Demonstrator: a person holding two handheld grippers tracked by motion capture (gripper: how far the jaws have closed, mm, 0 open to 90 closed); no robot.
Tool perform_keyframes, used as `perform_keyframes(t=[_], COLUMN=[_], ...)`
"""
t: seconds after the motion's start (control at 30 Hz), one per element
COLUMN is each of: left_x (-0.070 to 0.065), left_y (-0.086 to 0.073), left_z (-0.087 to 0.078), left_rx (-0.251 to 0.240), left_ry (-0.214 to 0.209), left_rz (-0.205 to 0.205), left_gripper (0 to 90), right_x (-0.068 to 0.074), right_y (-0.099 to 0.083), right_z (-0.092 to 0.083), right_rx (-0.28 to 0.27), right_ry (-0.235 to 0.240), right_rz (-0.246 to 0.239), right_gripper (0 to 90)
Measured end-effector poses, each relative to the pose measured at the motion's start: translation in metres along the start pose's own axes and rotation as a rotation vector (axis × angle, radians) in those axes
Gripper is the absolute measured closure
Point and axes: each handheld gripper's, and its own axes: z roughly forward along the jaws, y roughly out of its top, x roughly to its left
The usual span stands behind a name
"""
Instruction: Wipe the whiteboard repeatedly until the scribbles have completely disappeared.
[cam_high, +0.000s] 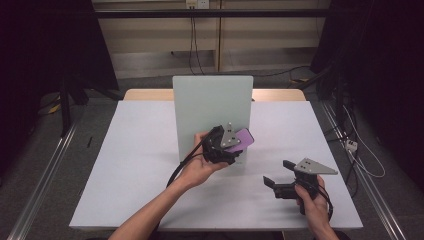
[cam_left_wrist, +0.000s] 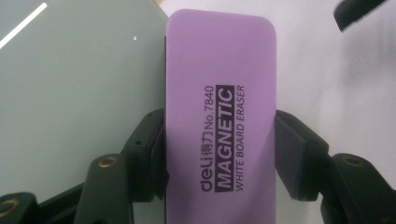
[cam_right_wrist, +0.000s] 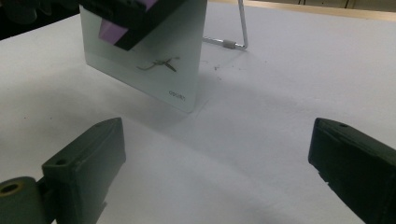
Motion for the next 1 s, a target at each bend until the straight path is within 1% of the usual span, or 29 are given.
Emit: perform_keyframes(t=[0.03, 0.1, 0.2, 0.3, 0.37, 0.43, 0.47, 0.5, 0.53, 0.57, 0.6, 0.63, 0.67, 0.77, 0.8, 0.83, 0.9, 0.93, 0.97, 1.0], left_x=[-0.003, -0.009, -0.019, -0.027, -0.032, -0.035, -0.036, -0.037, -0.038, -0.039, -0.038, -0.037, -0.034, -0.021, -0.015, -0.008, 0.004, 0.008, 0.01, 0.011], left_y=[-0.002, -0.006, -0.009, -0.011, -0.011, -0.012, -0.013, -0.014, -0.014, -0.013, -0.013, -0.012, -0.011, -0.005, -0.003, -0.001, 0.001, 0.001, 0.002, 0.001], left_z=[0.002, 0.009, 0.019, 0.03, 0.036, 0.04, 0.041, 0.044, 0.045, 0.046, 0.046, 0.045, 0.042, 0.027, 0.02, 0.013, 0.002, -0.002, -0.004, -0.005], left_rx=[0.012, 0.022, 0.039, 0.046, 0.047, 0.051, 0.061, 0.054, 0.049, 0.051, 0.048, 0.038, 0.037, 0.018, 0.008, -0.012, -0.05, -0.071, -0.08, -0.08], left_ry=[-0.006, -0.026, -0.048, -0.088, -0.091, -0.109, -0.119, -0.131, -0.13, -0.128, -0.134, -0.132, -0.126, -0.083, -0.066, -0.05, -0.038, -0.025, -0.016, -0.021], left_rz=[0.014, 0.023, 0.049, 0.08, 0.097, 0.115, 0.114, 0.118, 0.133, 0.136, 0.14, 0.131, 0.131, 0.129, 0.123, 0.103, 0.067, 0.054, 0.054, 0.057], left_gripper=[41.1, 41.0, 41.1, 41.1, 41.1, 41.1, 41.1, 41.1, 41.1, 41.1, 41.1, 41.1, 41.1, 41.1, 41.1, 41.1, 41.1, 41.1, 41.1, 41.1], right_x=[0.0, 0.0, 0.0, 0.0, 0.0, 0.0, 0.0, 0.0, 0.0, 0.0, 0.0, 0.0, 0.0, 0.0, 0.0, 0.0, 0.0, 0.0, 0.0, 0.0], right_y=[0.0, 0.0, 0.0, 0.0, 0.0, 0.0, 0.0, 0.0, 0.0, 0.0, 0.0, 0.0, 0.0, 0.0, 0.0, 0.0, 0.0, 0.0, 0.0, 0.0], right_z=[0.0, 0.0, 0.0, 0.0, 0.0, 0.0, 0.0, 0.0, -0.001, -0.001, -0.001, -0.001, -0.001, 0.0, 0.0, 0.0, 0.0, 0.0, 0.0, 0.001], right_rx=[0.0, 0.0, 0.0, 0.0, 0.0, 0.0, 0.0, -0.001, 0.0, -0.001, -0.001, 0.0, 0.0, -0.001, -0.001, -0.001, 0.0, 0.0, 0.0, 0.001], right_ry=[0.0, 0.0, 0.003, 0.002, 0.0, 0.001, 0.003, 0.003, 0.001, 0.002, 0.002, 0.002, 0.002, 0.005, 0.004, 0.005, 0.005, 0.005, 0.003, 0.002], right_rz=[0.0, -0.001, -0.003, -0.001, -0.002, -0.001, 0.001, 0.0, -0.001, -0.002, -0.002, 0.0, -0.001, 0.0, -0.002, -0.001, -0.002, -0.002, 0.001, -0.002], right_gripper=[4.0, 4.0, 4.0, 4.0, 4.0, 4.0, 4.0, 4.0, 4.0, 4.0, 4.0, 4.0, 4.0, 4.0, 4.0, 4.0, 4.0, 4.0, 4.0, 4.0])
